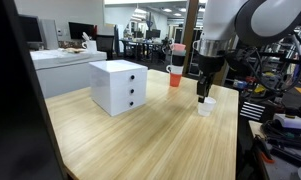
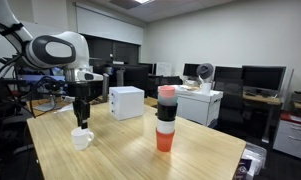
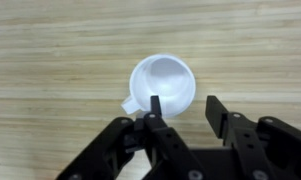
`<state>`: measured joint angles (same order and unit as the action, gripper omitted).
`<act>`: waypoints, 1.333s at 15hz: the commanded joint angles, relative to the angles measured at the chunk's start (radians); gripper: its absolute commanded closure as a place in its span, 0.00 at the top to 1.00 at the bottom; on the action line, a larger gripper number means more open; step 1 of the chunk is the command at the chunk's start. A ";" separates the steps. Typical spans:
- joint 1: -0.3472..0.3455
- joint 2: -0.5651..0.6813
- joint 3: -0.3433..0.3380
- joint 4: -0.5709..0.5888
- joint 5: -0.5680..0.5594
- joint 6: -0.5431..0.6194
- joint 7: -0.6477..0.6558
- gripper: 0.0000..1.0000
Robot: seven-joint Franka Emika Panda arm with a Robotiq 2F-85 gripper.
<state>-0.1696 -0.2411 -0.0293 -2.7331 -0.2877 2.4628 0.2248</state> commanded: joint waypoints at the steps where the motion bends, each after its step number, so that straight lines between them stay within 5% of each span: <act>1: 0.007 -0.063 -0.017 0.036 0.035 -0.043 -0.032 0.82; 5: 0.001 -0.088 -0.035 0.154 0.056 -0.093 -0.046 1.00; 20: -0.006 0.052 -0.162 0.487 0.121 -0.156 -0.236 1.00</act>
<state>-0.1687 -0.2344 -0.1825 -2.3059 -0.2006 2.3308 0.0480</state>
